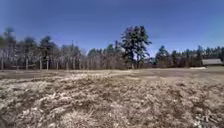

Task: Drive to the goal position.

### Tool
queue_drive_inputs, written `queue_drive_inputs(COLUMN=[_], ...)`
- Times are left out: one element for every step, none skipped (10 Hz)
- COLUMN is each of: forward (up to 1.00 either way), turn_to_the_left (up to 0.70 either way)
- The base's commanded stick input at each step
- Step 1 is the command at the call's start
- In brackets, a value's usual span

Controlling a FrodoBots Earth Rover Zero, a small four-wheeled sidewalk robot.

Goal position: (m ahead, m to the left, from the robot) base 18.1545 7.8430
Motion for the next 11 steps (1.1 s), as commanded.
queue_drive_inputs(forward=[0.7,0.7,0.7,0.7,0.7,0.7,0.7,0.7,0.7,0.7,0.7], turn_to_the_left=[0.0,0.0,0.0,0.0,0.0,0.0,0.0,-0.2,-0.35,-0.08,0.0])
